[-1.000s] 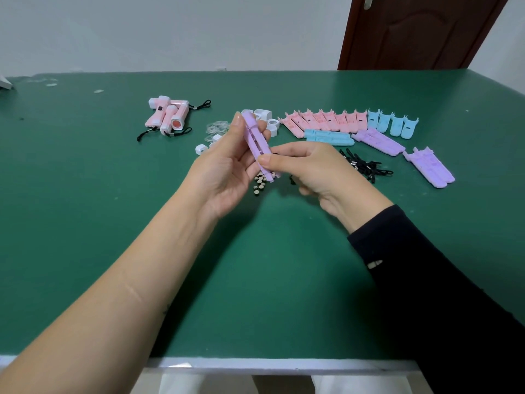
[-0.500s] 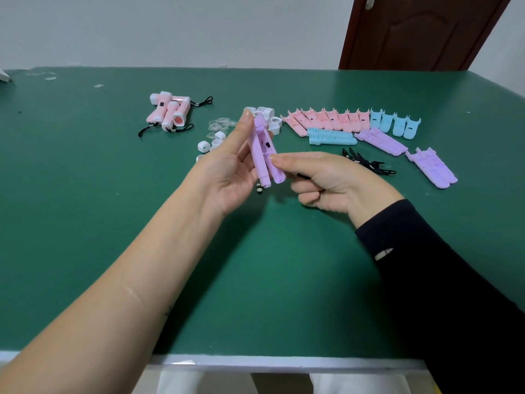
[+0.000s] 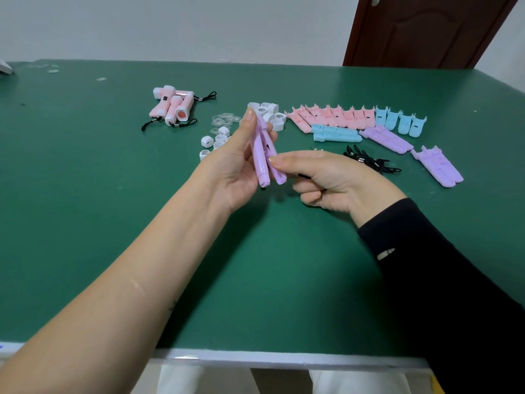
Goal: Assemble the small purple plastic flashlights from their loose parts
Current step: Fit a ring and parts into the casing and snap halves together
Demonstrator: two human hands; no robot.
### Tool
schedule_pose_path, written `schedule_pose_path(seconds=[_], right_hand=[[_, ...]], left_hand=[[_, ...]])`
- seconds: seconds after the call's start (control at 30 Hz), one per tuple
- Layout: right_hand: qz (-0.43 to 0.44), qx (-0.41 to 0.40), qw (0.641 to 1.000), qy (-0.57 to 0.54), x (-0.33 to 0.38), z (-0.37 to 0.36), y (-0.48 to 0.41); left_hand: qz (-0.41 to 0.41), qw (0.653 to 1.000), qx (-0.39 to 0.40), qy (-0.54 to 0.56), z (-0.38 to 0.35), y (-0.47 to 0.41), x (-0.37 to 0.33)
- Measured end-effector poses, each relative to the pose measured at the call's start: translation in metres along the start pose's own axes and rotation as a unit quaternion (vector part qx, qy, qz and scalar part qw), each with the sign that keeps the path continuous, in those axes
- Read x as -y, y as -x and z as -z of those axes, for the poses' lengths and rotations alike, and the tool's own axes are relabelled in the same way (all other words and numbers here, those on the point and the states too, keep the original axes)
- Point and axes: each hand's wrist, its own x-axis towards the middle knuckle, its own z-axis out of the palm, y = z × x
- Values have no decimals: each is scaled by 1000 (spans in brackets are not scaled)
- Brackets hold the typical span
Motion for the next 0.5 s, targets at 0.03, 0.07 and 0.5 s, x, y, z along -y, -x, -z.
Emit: schedule_pose_path(seconds=[0.03, 0.07, 0.5], right_hand=[[0, -3, 1000, 2, 0, 0, 0], [1, -6, 1000, 4, 0, -1, 0], [24, -63, 997, 47, 0, -11, 1]], left_hand=[[1, 1000, -1, 7, 0, 0, 0], [3, 1000, -1, 11, 0, 0, 0], [-3, 1000, -22, 17, -2, 0, 2]])
